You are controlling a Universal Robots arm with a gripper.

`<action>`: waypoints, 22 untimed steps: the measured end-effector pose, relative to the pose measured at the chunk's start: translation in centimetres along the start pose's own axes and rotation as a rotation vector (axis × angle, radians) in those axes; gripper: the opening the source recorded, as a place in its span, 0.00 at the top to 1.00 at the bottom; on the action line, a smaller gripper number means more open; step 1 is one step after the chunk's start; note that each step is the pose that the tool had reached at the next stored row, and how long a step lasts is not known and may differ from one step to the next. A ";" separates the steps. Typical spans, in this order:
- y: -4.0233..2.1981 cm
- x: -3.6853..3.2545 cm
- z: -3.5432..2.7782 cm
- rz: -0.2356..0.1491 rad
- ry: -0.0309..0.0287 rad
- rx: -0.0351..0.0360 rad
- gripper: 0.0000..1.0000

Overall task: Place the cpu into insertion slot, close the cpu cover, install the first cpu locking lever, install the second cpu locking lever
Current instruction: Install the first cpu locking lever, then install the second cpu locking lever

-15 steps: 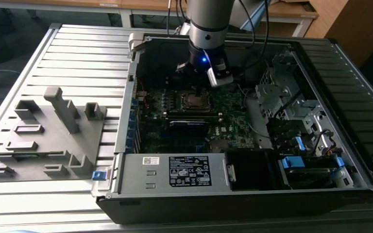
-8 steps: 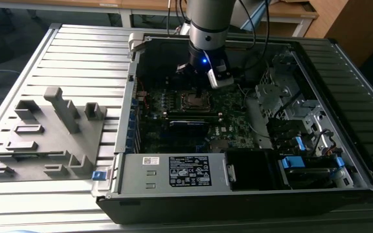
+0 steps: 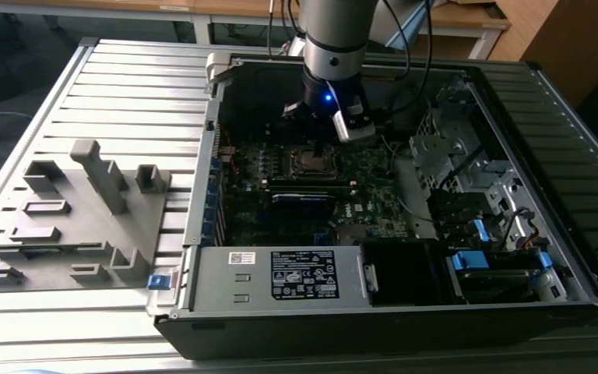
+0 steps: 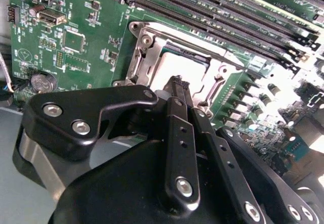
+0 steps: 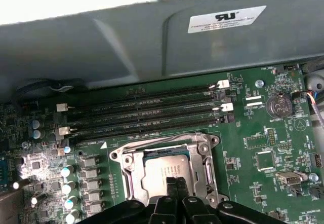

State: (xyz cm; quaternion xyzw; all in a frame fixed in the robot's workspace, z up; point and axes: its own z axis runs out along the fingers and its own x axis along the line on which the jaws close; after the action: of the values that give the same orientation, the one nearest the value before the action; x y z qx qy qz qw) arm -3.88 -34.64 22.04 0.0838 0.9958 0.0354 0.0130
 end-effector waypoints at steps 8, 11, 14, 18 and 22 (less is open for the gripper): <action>-0.08 0.10 -0.02 0.000 -0.0005 -0.0001 0.89; -0.11 0.26 -0.02 0.000 -0.0015 -0.0004 0.89; -0.14 0.42 -0.13 0.000 -0.0014 -0.0004 0.89; -0.14 0.42 -0.20 0.000 -0.0013 0.0001 0.89; -0.13 0.42 -0.23 0.000 -0.0014 -0.0004 0.89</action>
State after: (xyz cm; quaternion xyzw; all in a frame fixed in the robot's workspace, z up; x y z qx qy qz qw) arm -4.32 -34.71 22.25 0.0838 0.9958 0.0355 0.0137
